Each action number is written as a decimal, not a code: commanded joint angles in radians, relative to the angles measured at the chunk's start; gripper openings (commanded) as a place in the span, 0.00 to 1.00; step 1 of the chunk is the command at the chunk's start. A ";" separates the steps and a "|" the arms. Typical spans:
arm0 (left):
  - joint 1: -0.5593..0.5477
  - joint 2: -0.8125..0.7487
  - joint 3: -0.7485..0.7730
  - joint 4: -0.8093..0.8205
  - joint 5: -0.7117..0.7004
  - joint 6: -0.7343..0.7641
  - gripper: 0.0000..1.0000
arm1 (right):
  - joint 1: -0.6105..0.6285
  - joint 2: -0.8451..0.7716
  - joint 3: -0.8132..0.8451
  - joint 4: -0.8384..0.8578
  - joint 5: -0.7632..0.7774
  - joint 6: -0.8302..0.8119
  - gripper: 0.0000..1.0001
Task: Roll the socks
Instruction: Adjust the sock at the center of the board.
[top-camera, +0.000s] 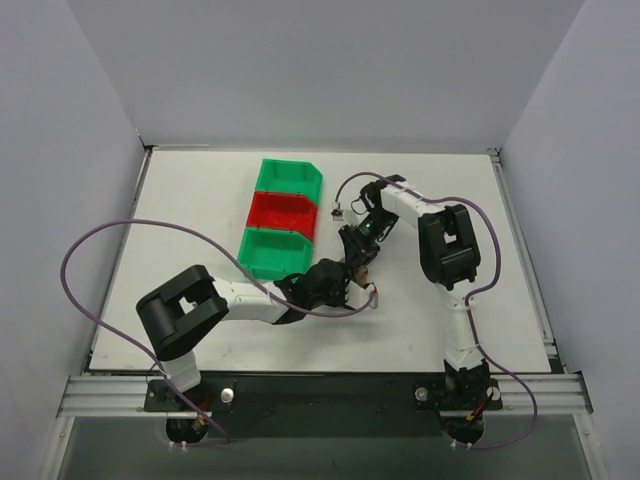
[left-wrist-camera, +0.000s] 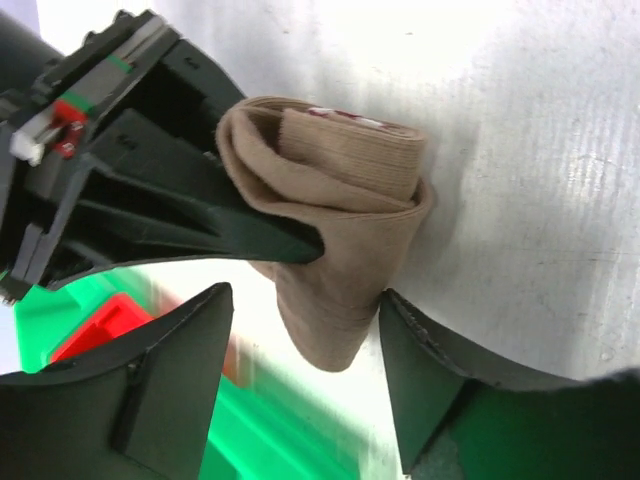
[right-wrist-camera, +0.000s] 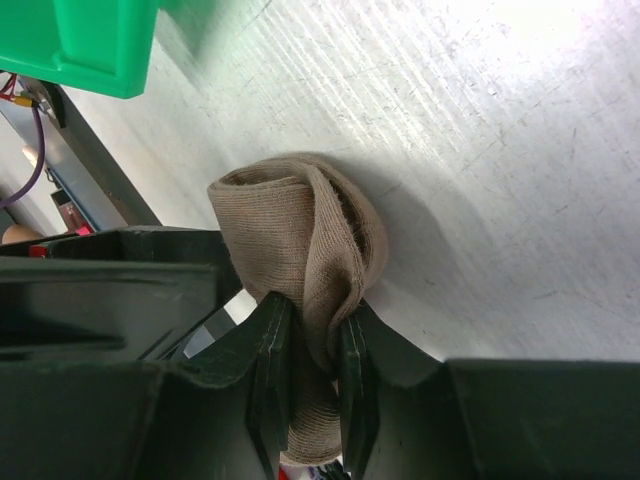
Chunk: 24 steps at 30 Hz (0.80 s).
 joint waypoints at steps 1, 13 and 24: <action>0.001 -0.062 -0.014 0.000 -0.039 -0.004 0.73 | -0.001 -0.084 0.022 -0.045 -0.034 -0.001 0.00; 0.015 -0.246 -0.058 -0.094 -0.028 -0.024 0.97 | 0.002 -0.150 0.131 -0.049 0.052 0.023 0.00; 0.366 -0.692 -0.048 -0.304 0.061 -0.226 0.97 | 0.106 -0.120 0.433 -0.049 0.316 0.030 0.00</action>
